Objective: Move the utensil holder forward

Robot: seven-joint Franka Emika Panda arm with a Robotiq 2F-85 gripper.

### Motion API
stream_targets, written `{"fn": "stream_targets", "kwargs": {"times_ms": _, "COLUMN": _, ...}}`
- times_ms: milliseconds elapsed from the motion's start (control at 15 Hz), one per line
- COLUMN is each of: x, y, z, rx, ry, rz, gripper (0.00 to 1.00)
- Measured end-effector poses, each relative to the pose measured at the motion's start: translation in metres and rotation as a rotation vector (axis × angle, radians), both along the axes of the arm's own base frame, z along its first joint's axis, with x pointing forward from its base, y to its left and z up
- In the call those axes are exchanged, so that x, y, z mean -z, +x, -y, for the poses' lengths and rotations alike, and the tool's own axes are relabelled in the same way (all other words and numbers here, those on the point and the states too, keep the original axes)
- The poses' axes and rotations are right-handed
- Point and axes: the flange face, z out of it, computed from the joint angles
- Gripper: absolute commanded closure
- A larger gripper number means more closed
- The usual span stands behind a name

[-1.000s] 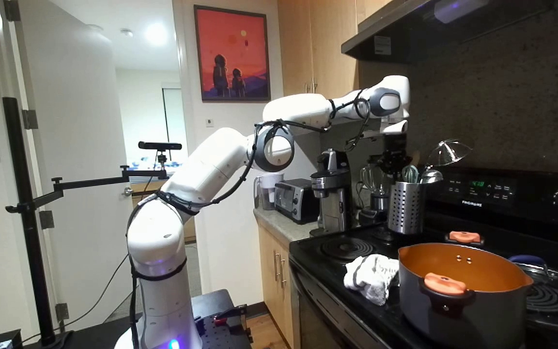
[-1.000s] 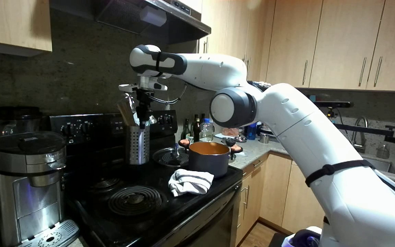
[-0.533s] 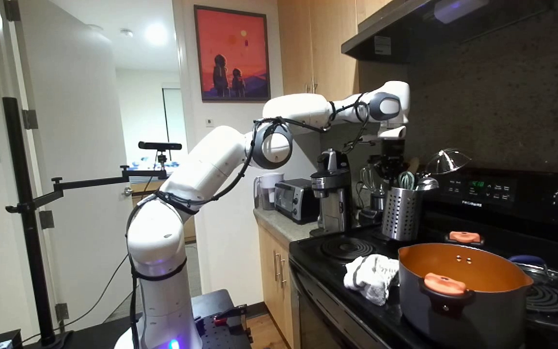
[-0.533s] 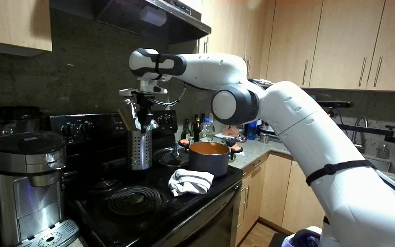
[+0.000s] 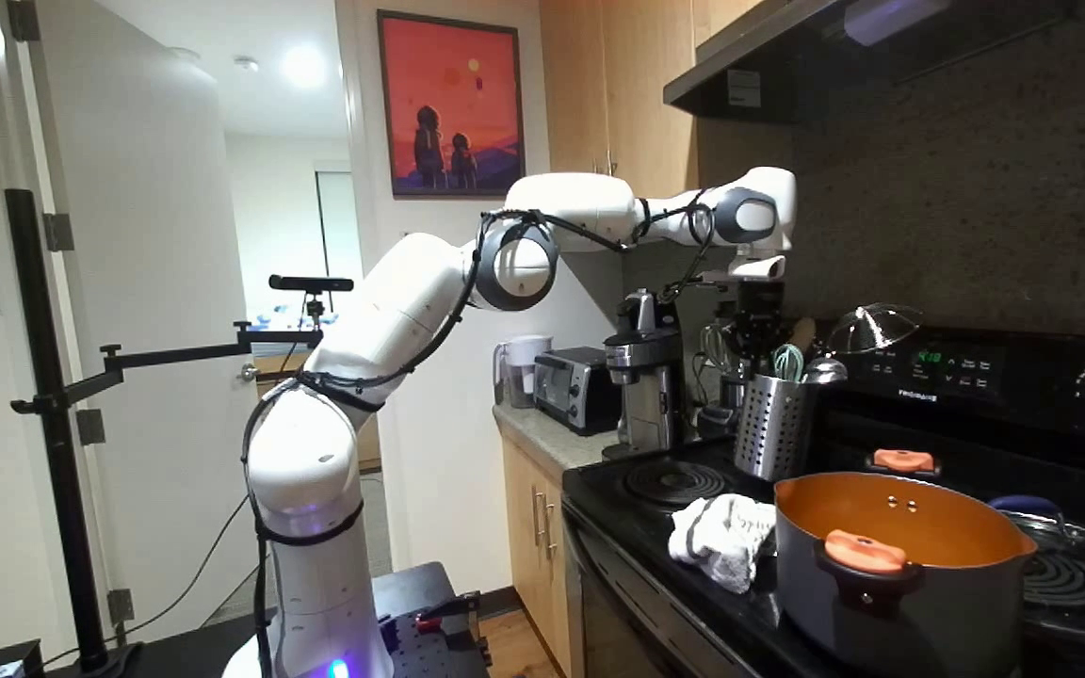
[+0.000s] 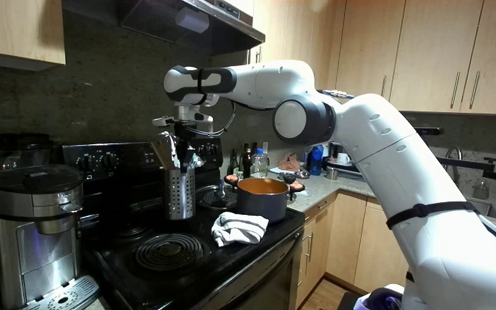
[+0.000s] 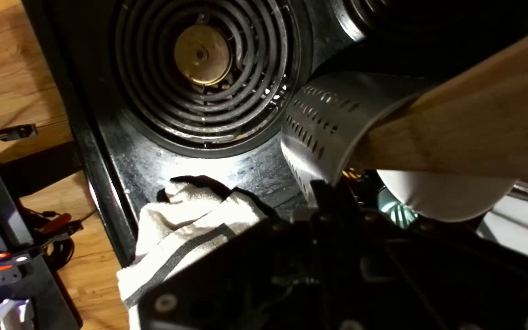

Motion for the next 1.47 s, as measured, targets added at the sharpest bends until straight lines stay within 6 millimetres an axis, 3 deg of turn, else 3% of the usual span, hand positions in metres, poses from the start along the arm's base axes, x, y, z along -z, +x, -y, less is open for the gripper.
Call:
{"fn": "stream_targets", "kwargs": {"times_ms": 267, "x": 0.006, "y": -0.005, "z": 0.003, "rx": 0.017, "ry": -0.004, "rz": 0.071, "gripper": 0.99}}
{"fn": "stream_targets", "kwargs": {"times_ms": 533, "x": 0.018, "y": -0.023, "z": 0.005, "rx": 0.029, "ry": -0.005, "rz": 0.093, "gripper": 0.99}}
{"fn": "stream_targets", "kwargs": {"times_ms": 1200, "x": 0.038, "y": -0.102, "z": 0.006, "rx": 0.062, "ry": 0.008, "rz": 0.085, "gripper": 0.99}}
{"fn": "stream_targets", "kwargs": {"times_ms": 1467, "x": 0.038, "y": -0.124, "z": 0.012, "rx": 0.080, "ry": 0.002, "rz": 0.134, "gripper": 0.99}}
